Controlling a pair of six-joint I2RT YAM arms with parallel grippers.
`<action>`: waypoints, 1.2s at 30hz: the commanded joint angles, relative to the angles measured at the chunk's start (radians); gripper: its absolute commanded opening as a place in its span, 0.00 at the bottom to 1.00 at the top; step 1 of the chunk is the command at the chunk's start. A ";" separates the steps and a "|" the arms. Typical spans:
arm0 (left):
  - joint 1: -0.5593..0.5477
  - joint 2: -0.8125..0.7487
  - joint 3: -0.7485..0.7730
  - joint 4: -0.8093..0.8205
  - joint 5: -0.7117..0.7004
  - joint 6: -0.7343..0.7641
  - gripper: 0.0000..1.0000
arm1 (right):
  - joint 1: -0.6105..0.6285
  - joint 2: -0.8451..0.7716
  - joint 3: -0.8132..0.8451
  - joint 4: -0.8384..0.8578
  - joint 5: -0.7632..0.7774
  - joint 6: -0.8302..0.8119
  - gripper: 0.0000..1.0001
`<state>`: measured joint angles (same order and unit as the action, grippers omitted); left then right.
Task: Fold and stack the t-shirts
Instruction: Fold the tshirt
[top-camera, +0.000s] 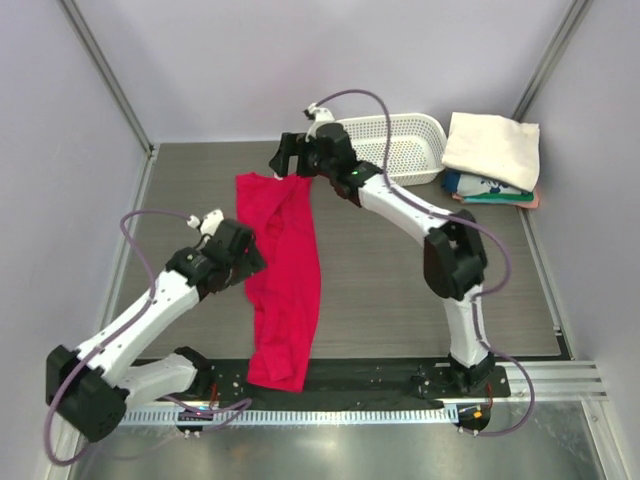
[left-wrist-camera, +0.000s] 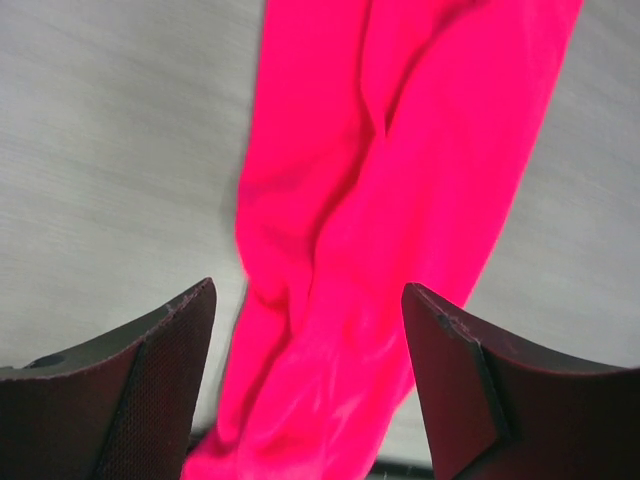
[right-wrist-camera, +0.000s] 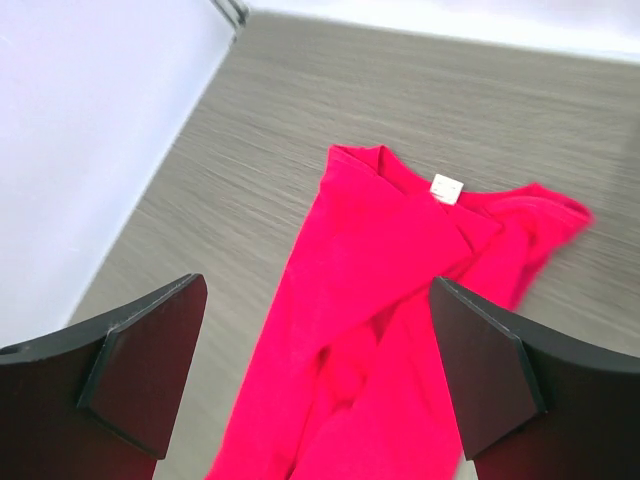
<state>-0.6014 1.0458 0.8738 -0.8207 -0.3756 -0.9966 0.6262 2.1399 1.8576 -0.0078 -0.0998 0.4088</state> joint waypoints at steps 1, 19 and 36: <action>0.124 0.129 0.033 0.257 0.127 0.174 0.74 | -0.008 -0.156 -0.107 -0.139 0.137 -0.018 0.99; 0.382 1.017 0.530 0.442 0.303 0.303 0.67 | 0.007 0.334 0.257 -0.385 -0.034 0.128 1.00; 0.470 1.375 1.451 0.044 0.428 0.372 0.78 | -0.166 0.703 0.752 0.301 -0.264 0.266 1.00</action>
<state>-0.1234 2.5896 2.3886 -0.6922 0.0338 -0.6621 0.4614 2.9288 2.6198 0.1104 -0.2955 0.6899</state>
